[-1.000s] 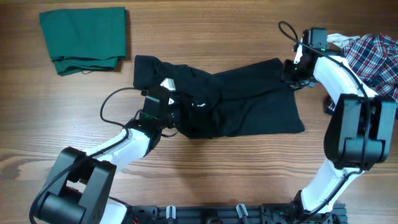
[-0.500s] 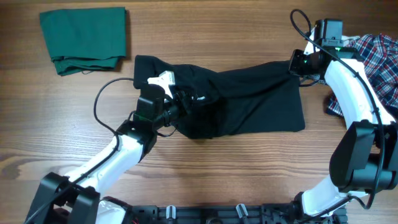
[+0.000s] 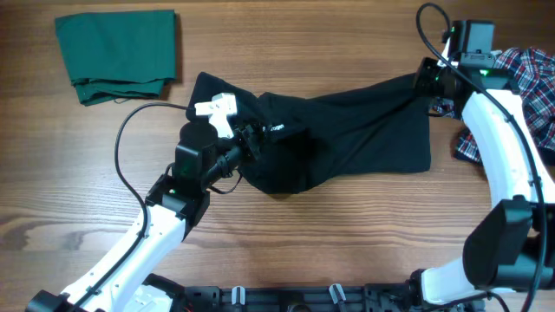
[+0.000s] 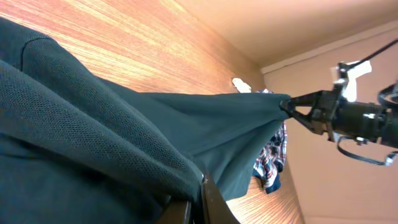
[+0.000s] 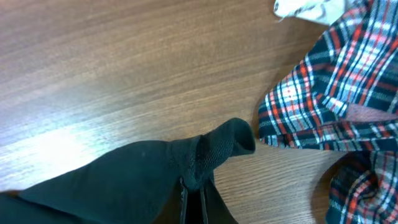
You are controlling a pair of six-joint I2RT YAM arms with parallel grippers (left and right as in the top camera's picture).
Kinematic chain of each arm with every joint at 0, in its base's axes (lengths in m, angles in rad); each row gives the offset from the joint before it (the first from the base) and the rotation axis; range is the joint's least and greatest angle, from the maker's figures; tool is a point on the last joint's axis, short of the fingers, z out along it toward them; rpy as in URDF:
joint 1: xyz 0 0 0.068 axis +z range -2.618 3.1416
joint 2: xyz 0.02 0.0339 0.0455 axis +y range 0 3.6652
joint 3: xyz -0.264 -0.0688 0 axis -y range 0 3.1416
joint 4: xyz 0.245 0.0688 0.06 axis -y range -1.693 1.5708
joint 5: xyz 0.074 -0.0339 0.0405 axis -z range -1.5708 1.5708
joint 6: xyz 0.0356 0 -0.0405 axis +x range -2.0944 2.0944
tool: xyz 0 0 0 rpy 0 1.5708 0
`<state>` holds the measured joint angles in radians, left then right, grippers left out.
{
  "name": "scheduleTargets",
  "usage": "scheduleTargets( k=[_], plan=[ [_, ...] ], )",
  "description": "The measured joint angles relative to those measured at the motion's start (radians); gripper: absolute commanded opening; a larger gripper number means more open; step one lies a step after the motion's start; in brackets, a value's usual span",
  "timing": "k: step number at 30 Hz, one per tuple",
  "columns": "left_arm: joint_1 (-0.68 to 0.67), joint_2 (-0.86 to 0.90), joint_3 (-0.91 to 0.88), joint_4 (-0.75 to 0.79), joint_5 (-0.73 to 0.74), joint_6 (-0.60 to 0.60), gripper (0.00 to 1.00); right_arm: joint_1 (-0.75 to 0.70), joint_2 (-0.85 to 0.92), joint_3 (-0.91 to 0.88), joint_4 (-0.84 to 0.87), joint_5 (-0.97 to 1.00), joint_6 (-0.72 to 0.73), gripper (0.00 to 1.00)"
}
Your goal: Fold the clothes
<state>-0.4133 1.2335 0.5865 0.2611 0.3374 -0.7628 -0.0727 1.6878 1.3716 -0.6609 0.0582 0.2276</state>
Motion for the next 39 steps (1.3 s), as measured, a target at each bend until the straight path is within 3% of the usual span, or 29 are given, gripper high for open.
scheduleTargets(
  k=[9,15,19,29,39],
  plan=[
    [0.0,0.0,0.0,0.0,-0.001,0.003,0.04,0.0,-0.002,0.0,0.003,0.004,-0.001,0.13],
    [0.0,0.0,0.0,0.0,-0.001,0.003,0.04,0.0,-0.002,0.0,0.003,0.007,0.0,0.12],
    [0.0,0.0,0.0,0.0,-0.001,0.003,0.04,0.0,-0.002,0.0,0.003,0.008,0.001,0.04],
    [0.0,0.0,0.002,-0.01,-0.001,0.015,0.04,0.0,-0.003,0.0,0.003,0.011,0.016,0.04],
    [0.0,-0.033,0.247,-0.327,-0.049,0.18,0.04,0.0,-0.13,0.0,0.002,0.011,0.034,0.04]
  ],
)
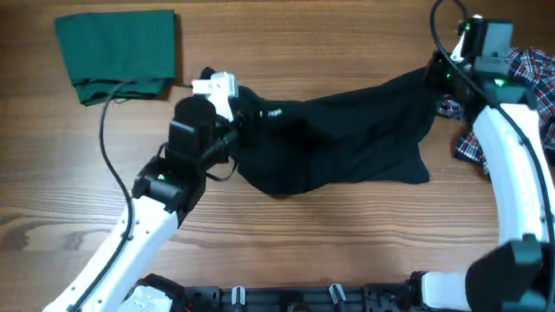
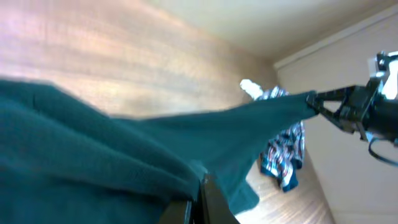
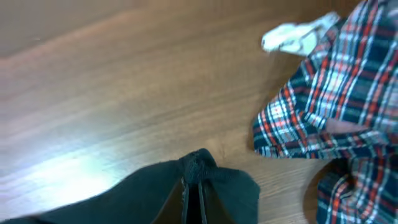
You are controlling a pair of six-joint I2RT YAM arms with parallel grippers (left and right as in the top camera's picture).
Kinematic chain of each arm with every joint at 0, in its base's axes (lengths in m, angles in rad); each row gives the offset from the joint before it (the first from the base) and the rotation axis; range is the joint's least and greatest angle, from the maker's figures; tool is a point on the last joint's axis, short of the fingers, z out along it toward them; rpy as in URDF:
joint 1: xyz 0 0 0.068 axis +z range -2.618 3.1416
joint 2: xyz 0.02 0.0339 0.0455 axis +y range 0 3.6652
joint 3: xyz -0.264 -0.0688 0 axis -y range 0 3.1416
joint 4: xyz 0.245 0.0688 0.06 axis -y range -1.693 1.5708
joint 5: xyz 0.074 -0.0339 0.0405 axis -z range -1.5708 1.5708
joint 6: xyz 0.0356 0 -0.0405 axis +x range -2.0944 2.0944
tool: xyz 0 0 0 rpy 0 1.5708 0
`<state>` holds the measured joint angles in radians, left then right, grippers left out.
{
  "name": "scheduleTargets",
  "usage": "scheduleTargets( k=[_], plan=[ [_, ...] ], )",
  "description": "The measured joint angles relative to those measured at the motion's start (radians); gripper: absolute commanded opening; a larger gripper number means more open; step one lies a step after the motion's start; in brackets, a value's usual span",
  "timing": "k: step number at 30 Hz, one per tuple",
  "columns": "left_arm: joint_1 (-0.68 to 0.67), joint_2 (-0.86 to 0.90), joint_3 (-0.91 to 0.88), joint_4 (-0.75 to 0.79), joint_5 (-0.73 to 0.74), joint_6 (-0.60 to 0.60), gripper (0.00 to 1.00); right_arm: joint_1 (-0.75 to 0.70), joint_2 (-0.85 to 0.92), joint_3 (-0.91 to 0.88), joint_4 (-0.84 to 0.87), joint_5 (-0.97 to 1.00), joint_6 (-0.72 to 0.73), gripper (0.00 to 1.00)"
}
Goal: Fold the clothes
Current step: 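Lift the black shirt with both grippers and shake it out in the air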
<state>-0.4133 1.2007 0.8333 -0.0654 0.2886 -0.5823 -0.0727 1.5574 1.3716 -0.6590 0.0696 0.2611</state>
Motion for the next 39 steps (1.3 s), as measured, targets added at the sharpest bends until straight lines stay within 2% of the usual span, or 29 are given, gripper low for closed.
scheduleTargets(
  k=[7,10,15,24,27,39],
  plan=[
    [0.0,-0.065,0.074,-0.134,-0.072,0.093,0.04,0.0,-0.171,0.0,-0.02,0.0,0.0,0.04],
    [0.0,-0.147,0.13,-0.229,-0.128,0.138,0.04,0.0,-0.253,0.0,-0.036,0.0,0.0,0.04],
    [0.0,-0.261,0.208,-0.301,-0.18,0.194,0.04,0.0,-0.356,0.0,-0.052,0.0,0.0,0.04],
    [0.0,-0.347,0.319,-0.415,-0.217,0.219,0.04,0.0,-0.519,0.0,-0.095,0.0,0.008,0.04],
    [0.0,-0.348,0.389,-0.486,-0.235,0.226,0.04,0.0,-0.549,0.031,-0.158,0.0,0.011,0.04],
    [0.0,-0.313,0.801,-0.81,-0.304,0.241,0.04,0.0,-0.471,0.537,-0.497,-0.025,0.012,0.04]
  ],
)
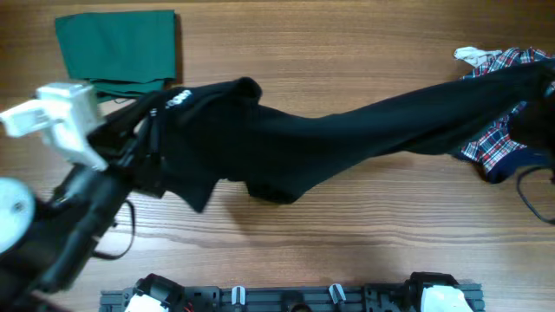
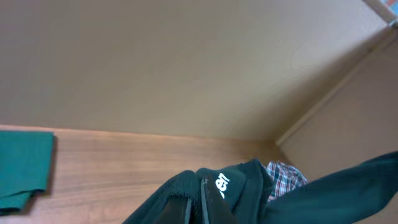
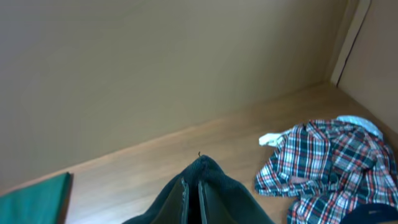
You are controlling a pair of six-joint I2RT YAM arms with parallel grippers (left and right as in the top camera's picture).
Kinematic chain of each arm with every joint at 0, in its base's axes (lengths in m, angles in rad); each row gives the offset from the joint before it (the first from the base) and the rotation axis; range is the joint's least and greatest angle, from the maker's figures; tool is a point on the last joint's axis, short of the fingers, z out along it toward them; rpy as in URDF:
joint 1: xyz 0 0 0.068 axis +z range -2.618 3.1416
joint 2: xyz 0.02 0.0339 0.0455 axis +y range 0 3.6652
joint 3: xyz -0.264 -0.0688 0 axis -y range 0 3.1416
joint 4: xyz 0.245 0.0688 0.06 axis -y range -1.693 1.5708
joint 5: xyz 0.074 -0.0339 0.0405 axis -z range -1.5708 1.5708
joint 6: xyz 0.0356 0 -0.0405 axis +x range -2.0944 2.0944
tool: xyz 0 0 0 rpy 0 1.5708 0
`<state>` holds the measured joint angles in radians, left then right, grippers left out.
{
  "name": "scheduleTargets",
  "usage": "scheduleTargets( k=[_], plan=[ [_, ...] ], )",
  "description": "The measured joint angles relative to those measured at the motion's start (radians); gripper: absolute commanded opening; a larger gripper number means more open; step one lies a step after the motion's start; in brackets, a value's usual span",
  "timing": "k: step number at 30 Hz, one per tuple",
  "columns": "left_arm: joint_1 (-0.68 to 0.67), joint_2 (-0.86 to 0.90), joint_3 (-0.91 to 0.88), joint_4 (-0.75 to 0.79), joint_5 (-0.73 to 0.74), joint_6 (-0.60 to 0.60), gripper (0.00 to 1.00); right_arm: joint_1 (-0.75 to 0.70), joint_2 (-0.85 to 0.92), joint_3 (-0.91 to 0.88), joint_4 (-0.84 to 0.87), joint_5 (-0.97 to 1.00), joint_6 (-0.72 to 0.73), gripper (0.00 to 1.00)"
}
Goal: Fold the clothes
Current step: 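Lift the black shirt with both grippers and shake it out in the air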
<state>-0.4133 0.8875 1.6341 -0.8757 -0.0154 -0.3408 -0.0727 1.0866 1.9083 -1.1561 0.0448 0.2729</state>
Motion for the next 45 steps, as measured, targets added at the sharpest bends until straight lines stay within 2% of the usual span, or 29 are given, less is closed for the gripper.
scheduleTargets(
  k=[7,18,33,41,45],
  plan=[
    [0.0,0.028,0.199,-0.117,-0.018,0.004,0.04,0.0,0.019,0.116,-0.066,-0.004,0.003,0.04],
    [0.0,0.032,0.327,-0.174,-0.018,0.006,0.04,0.0,0.021,0.301,-0.164,-0.011,0.003,0.04],
    [0.0,0.101,0.487,-0.18,-0.046,0.033,0.04,0.0,0.021,0.305,-0.143,-0.011,0.003,0.04],
    [0.0,0.272,0.669,-0.277,-0.082,0.052,0.04,0.0,0.029,0.305,-0.138,0.005,0.003,0.04],
    [0.0,0.273,0.779,-0.322,-0.098,0.052,0.04,0.0,0.03,0.305,-0.137,0.005,0.008,0.04]
  ],
)
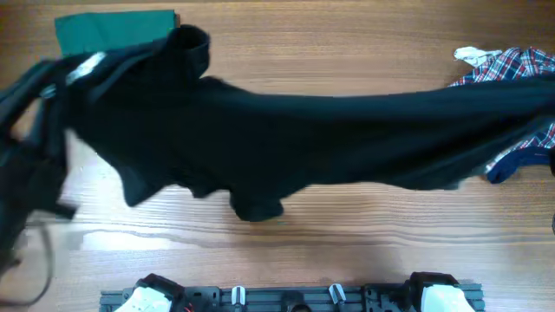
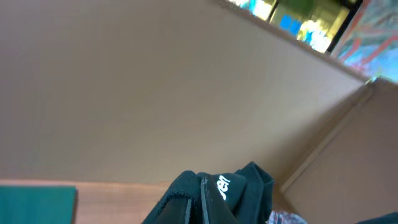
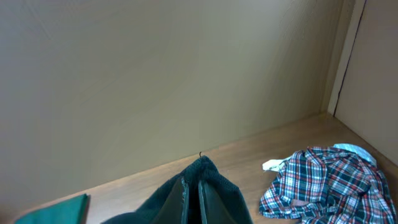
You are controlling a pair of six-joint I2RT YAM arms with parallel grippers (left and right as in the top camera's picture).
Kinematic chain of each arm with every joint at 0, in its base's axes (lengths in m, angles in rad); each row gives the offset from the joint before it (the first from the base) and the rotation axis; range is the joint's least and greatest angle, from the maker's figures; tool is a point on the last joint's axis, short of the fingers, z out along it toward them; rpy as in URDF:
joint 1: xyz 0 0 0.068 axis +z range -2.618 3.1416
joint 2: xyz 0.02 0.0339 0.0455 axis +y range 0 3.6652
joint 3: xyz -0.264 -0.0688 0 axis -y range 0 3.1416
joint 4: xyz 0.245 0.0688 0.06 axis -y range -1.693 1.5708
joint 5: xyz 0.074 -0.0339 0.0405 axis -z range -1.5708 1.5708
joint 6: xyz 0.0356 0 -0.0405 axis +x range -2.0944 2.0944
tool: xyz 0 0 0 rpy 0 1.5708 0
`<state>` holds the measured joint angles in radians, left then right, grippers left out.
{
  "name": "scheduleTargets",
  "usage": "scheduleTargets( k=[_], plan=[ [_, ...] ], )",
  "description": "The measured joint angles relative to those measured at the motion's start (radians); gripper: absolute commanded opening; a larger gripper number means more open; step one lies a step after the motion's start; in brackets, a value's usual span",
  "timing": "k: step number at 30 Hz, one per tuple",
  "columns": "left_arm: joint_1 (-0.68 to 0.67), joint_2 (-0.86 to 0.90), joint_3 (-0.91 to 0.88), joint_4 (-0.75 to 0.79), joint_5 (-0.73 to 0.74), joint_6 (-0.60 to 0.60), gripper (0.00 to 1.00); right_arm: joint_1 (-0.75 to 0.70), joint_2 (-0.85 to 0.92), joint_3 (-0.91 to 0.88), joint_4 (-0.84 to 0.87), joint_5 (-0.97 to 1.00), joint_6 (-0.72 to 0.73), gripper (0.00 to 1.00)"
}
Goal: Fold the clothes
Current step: 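Lift the black shirt with both grippers and shake it out in the air, then lower the black shirt onto the table center with both grippers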
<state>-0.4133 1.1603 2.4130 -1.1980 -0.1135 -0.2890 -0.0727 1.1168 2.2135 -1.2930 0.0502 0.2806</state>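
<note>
A black garment (image 1: 295, 139) with a white logo hangs stretched high above the table, spanning nearly the whole overhead view. My left gripper (image 2: 198, 202) is shut on its left end, where the white print (image 2: 221, 184) shows. My right gripper (image 3: 192, 198) is shut on its right end, a bunched tip of black cloth (image 3: 202, 171). Both arms are hidden under or beside the cloth in the overhead view. A folded green garment (image 1: 108, 28) lies at the table's far left.
A crumpled plaid shirt (image 1: 520, 65) with a white piece of cloth (image 1: 473, 55) lies at the far right of the wooden table (image 1: 347, 260); it also shows in the right wrist view as the plaid shirt (image 3: 323, 183). Beige walls rise behind the table.
Both grippers have risen further with the black garment, which now looks larger and wider in the overhead view. Its left end has come over the green garment's corner.
The black garment lay on the table with each gripper shut on one end. Then the ends were lifted slightly. Then it hung stretched between the raised grippers, and now it is held higher still, taut across the table.
</note>
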Motion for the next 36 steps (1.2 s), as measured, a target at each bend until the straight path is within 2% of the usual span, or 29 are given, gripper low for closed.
scheduleTargets(
  k=[8,22,29,36],
  plan=[
    [0.0,-0.033,0.056,-0.026,-0.025,0.0,0.04,0.0,0.004,0.0,0.0,0.0,0.021,0.04],
    [0.0,0.151,0.052,-0.129,-0.196,-0.023,0.04,0.0,0.2,0.002,-0.023,-0.002,0.082,0.04],
    [0.0,0.302,0.052,-0.153,-0.232,-0.028,0.04,0.0,0.364,0.002,-0.031,-0.005,0.129,0.04],
    [0.021,0.55,0.051,-0.111,-0.258,-0.045,0.04,0.0,0.512,0.002,0.024,-0.004,0.155,0.04]
  ],
)
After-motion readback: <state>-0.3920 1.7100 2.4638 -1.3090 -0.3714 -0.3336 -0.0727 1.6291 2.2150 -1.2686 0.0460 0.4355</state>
